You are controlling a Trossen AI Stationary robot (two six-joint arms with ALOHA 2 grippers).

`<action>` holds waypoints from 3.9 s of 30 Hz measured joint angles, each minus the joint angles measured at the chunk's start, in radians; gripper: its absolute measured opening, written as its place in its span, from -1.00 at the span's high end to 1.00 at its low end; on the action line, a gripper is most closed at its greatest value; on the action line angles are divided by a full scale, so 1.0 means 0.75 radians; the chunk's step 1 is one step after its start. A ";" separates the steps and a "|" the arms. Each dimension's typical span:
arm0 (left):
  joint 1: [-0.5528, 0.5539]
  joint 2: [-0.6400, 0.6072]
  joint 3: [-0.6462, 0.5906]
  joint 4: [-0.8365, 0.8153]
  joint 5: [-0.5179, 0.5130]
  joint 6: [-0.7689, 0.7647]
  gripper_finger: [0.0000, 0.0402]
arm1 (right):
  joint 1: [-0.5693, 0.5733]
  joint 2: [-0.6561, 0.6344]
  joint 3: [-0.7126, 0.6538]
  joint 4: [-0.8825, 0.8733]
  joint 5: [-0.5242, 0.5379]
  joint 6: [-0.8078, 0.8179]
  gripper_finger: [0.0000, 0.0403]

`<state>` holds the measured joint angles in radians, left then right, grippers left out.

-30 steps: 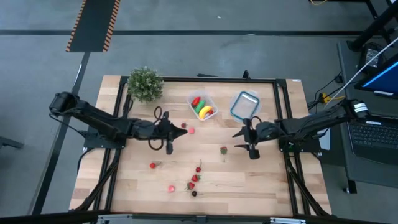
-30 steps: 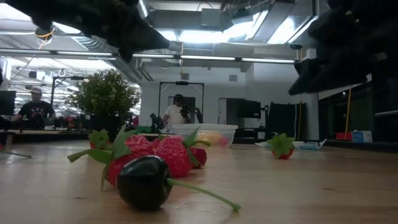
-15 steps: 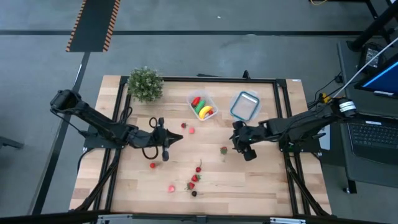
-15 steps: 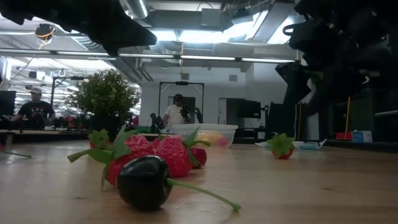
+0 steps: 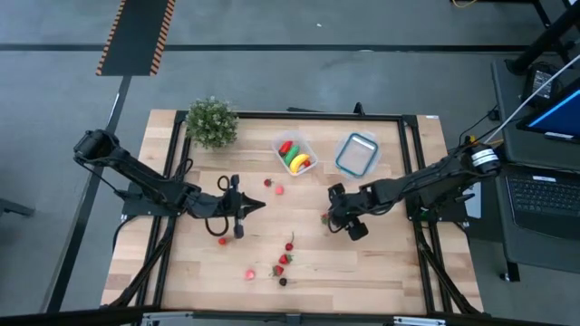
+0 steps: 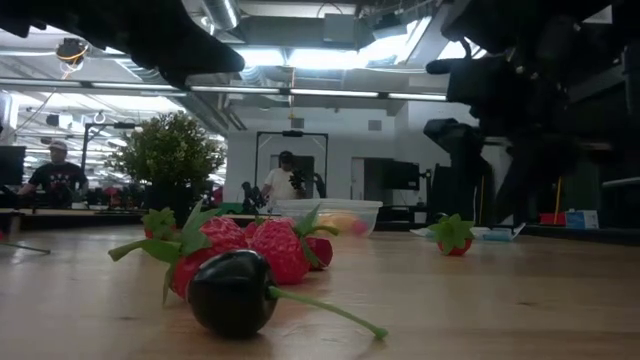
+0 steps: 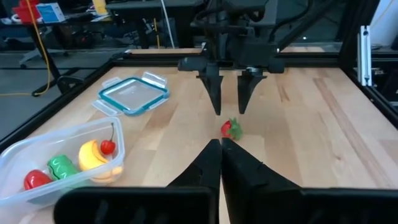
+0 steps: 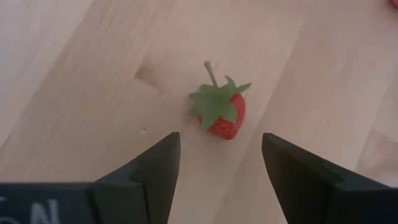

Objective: Pick and placing Produce into tupperware
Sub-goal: Put the red strawberry into the transparent container

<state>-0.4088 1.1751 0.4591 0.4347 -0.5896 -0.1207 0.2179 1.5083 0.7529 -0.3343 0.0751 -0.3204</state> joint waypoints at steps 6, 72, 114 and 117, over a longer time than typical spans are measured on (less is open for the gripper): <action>0.000 0.001 0.000 -0.002 0.025 -0.002 0.96 | 0.012 0.061 0.028 0.011 0.029 0.007 -0.13; 0.000 0.001 0.000 -0.081 0.046 -0.016 0.92 | 0.011 0.265 0.102 0.110 0.002 0.439 0.32; 0.001 0.001 0.000 -0.081 0.114 0.000 0.67 | -0.060 -0.335 0.017 0.098 0.123 0.538 0.32; 0.001 0.001 0.000 -0.081 0.114 0.001 0.66 | -0.060 -0.427 -0.081 0.193 0.125 0.564 0.32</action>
<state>-0.4084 1.1759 0.4591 0.3740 -0.5037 -0.1204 0.1726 1.1878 0.6923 -0.1892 0.1692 0.1024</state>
